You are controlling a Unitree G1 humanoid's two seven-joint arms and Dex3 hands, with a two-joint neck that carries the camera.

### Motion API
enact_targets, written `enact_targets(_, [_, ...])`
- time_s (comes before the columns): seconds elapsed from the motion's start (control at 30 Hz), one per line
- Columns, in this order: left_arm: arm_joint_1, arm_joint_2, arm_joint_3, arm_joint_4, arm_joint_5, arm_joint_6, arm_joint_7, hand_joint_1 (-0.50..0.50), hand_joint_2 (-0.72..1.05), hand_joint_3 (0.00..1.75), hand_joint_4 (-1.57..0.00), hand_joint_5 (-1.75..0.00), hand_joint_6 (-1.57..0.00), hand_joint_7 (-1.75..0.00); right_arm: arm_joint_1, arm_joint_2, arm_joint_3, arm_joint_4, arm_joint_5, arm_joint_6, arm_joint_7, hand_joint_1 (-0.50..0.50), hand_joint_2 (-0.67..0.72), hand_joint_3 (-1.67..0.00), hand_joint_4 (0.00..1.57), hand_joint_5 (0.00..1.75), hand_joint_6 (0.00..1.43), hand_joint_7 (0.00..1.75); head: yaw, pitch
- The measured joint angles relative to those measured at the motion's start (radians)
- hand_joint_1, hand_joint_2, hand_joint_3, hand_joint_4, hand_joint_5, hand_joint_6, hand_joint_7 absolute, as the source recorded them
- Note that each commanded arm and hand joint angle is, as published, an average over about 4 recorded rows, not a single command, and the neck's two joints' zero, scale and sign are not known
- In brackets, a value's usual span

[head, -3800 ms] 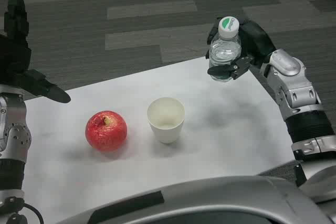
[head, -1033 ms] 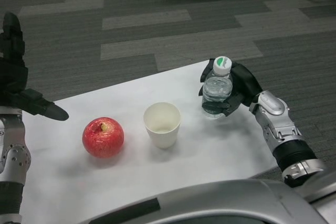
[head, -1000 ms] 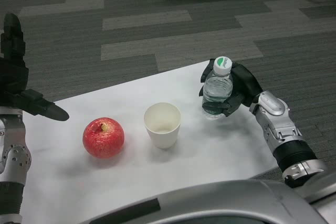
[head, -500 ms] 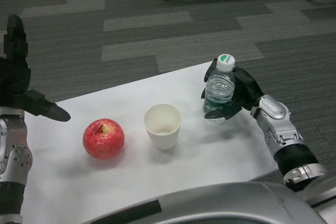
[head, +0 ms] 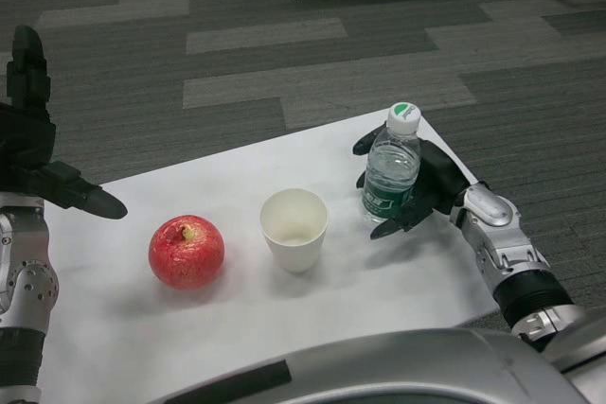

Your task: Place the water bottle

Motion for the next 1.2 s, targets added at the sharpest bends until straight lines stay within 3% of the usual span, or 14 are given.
enact_targets(0.03, [0.000, 0.000, 0.000, 0.000, -0.001, 0.000, 0.000, -0.50, -0.72, 0.09, -0.11, 0.00, -0.05, -0.02, 0.000, 0.001, -0.001, 0.000, 0.000, 0.000, 0.001, -0.45, 0.19, -0.04, 0.00, 0.36, 0.00, 0.73, 0.000, 0.000])
enact_targets(0.1, [0.000, 0.001, 0.000, 0.000, -0.004, 0.000, 0.000, -0.50, -0.72, 0.09, -0.11, 0.00, -0.05, 0.00, 0.000, 0.003, -0.003, -0.001, 0.000, 0.000, 0.005, -0.44, 0.23, 0.00, 0.00, 0.17, 0.00, 0.63, 0.001, 0.001])
enact_targets(0.2, [0.000, 0.002, 0.000, 0.000, -0.008, 0.000, 0.000, -0.50, -0.72, 0.09, -0.11, 0.00, -0.05, -0.05, 0.001, 0.005, -0.005, -0.003, 0.000, 0.000, 0.007, -0.43, 0.34, 0.00, 0.00, 0.00, 0.00, 0.42, 0.003, 0.001])
enact_targets(0.33, [0.000, 0.002, 0.000, 0.000, -0.009, 0.000, 0.000, -0.50, -0.72, 0.09, -0.11, 0.00, -0.05, -0.05, 0.002, 0.006, -0.011, -0.005, 0.002, 0.000, 0.009, -0.46, 0.49, 0.00, 0.00, 0.00, 0.00, 0.19, 0.005, 0.002])
enact_targets(0.5, [0.000, 0.003, 0.000, 0.000, -0.010, 0.000, 0.000, -0.50, -0.72, 0.09, -0.11, 0.00, -0.05, -0.02, 0.005, 0.009, -0.025, -0.019, 0.029, 0.009, 0.012, -0.46, 0.60, 0.00, 0.00, 0.00, 0.00, 0.12, 0.007, 0.003])
enact_targets(0.8, [0.000, 0.004, 0.000, 0.000, -0.011, -0.001, 0.000, -0.50, -0.72, 0.09, -0.11, 0.00, -0.05, -0.03, 0.016, 0.011, -0.135, -0.098, 0.043, 0.035, 0.017, -0.46, 0.60, 0.00, 0.00, 0.00, 0.00, 0.07, -0.001, 0.007])
enact_targets(1.2, [-0.001, 0.006, 0.003, 0.001, -0.017, -0.002, -0.001, -0.50, -0.72, 0.09, -0.11, 0.00, -0.05, -0.03, 0.042, -0.024, -0.358, -0.201, 0.063, 0.100, 0.017, -0.46, 0.58, 0.00, 0.00, 0.00, 0.00, 0.07, 0.002, 0.016])
